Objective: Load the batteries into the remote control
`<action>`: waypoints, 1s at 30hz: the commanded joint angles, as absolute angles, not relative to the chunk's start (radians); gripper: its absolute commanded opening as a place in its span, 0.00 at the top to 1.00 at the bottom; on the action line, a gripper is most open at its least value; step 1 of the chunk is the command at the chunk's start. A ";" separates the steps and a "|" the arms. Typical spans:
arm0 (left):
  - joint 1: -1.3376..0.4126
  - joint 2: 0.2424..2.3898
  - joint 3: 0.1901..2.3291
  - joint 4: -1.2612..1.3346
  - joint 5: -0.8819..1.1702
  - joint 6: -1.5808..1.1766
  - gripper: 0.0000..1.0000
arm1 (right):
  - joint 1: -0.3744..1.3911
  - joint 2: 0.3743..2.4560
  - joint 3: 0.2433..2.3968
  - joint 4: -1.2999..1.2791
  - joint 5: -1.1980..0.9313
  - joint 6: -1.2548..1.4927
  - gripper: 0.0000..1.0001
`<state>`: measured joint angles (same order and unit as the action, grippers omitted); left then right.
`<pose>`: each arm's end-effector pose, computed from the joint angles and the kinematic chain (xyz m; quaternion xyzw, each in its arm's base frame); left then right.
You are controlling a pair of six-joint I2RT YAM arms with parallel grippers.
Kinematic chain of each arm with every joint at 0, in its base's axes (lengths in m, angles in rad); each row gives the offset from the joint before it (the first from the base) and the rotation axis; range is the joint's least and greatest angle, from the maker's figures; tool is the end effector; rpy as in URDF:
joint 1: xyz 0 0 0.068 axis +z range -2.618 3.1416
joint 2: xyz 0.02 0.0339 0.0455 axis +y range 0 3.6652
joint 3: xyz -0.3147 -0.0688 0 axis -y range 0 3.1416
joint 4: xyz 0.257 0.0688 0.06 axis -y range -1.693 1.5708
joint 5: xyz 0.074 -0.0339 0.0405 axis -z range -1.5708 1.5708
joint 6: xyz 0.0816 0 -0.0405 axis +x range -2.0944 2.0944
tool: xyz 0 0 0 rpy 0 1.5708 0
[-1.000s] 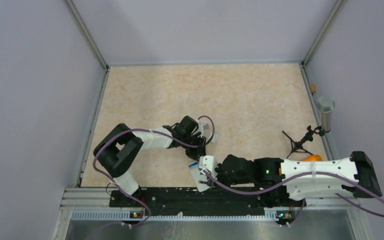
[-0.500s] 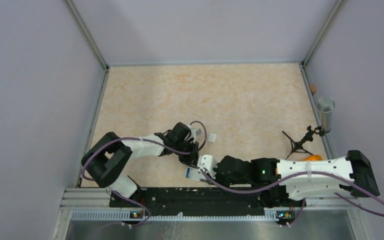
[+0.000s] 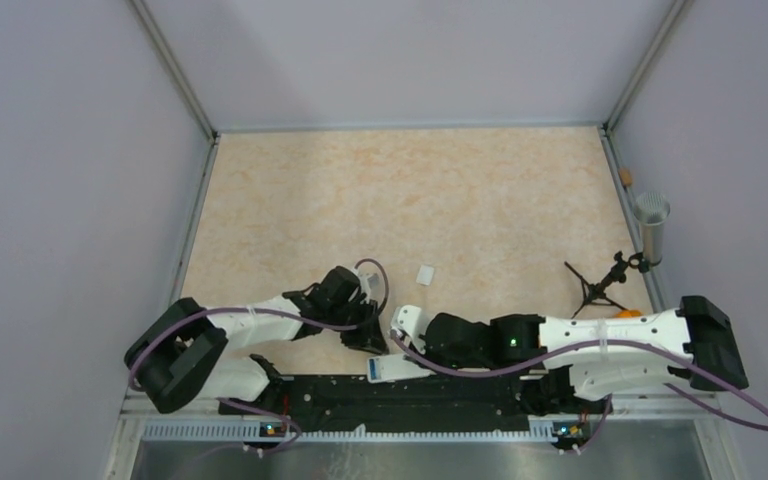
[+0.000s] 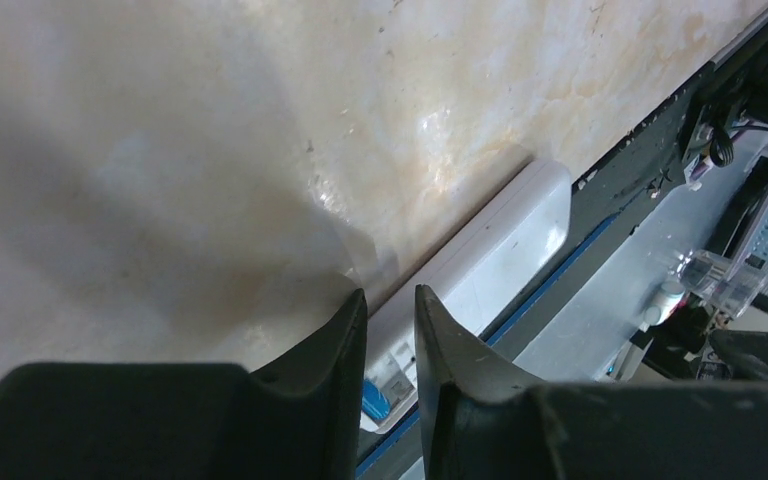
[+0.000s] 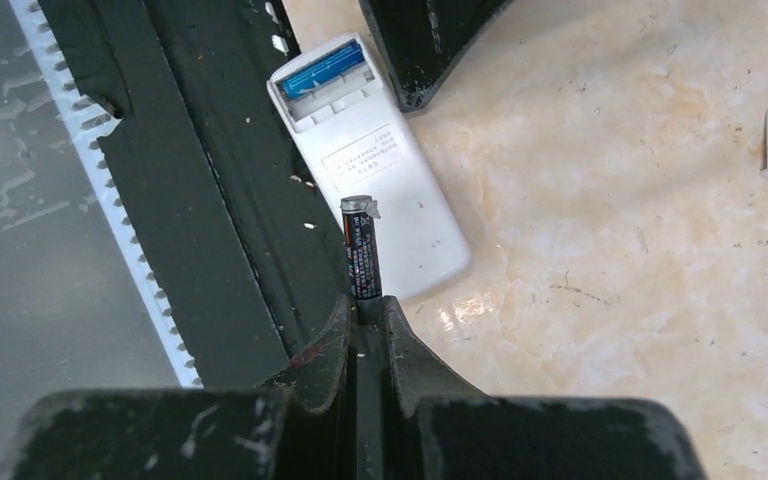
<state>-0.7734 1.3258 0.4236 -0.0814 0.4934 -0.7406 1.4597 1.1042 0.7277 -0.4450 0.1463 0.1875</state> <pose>0.1382 -0.1889 0.1329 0.0859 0.9269 -0.3626 0.0435 0.0390 0.2421 0.2426 -0.5299 0.7625 0.2215 0.2979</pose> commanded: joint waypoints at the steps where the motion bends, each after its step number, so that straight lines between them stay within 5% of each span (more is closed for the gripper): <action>1: -0.781 1.273 0.333 -0.190 0.343 -0.786 0.72 | 1.475 1.116 0.772 -0.437 0.165 0.237 1.00; 30: -0.832 1.035 0.195 -0.267 0.364 -0.893 0.93 | 1.475 1.302 0.829 -0.489 0.003 0.330 1.00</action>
<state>-0.8059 1.0309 0.2489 -0.1600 0.4076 -0.8925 1.4609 1.2854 0.7521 -0.4900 0.0154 0.3122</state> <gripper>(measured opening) 0.085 0.025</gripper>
